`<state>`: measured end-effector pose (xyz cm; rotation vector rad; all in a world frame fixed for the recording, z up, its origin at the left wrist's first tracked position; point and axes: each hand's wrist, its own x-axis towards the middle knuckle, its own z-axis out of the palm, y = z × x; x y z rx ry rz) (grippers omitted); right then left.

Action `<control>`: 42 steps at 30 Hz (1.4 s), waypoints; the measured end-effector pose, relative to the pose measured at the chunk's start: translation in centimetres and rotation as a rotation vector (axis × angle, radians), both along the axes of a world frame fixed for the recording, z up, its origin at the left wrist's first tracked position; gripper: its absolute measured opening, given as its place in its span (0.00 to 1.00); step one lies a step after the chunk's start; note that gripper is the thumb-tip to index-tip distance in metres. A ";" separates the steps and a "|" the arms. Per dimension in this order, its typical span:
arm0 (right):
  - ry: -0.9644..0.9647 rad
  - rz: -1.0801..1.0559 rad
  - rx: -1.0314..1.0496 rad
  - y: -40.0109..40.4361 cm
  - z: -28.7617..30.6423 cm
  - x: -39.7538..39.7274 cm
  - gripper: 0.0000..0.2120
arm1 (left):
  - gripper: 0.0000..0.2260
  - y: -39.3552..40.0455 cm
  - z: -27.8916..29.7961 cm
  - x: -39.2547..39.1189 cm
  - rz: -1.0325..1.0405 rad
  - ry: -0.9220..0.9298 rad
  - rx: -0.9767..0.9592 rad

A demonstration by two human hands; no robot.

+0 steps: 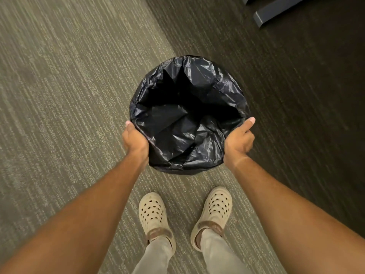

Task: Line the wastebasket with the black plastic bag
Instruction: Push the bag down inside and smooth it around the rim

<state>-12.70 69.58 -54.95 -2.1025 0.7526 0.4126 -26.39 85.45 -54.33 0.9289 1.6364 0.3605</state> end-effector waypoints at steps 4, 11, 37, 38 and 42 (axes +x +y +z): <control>0.249 -0.016 0.354 -2.1 -0.2 1.2 0.39 | 0.22 0.8 0.5 -0.4 0.055 -0.172 -0.195; -0.147 0.327 -0.068 1.5 1.8 8.1 0.24 | 0.22 4.7 1.5 1.6 -0.256 0.211 0.260; 0.485 1.364 -0.264 11.9 -14.2 0.2 0.25 | 0.13 3.8 -1.3 1.2 -0.703 0.306 0.721; 0.508 1.411 -0.275 11.6 -15.2 0.2 0.28 | 0.13 3.8 -1.3 1.5 -0.708 0.308 0.731; 0.576 1.485 -0.251 11.3 -16.3 0.1 0.35 | 0.13 4.2 -1.6 2.0 -0.714 0.311 0.722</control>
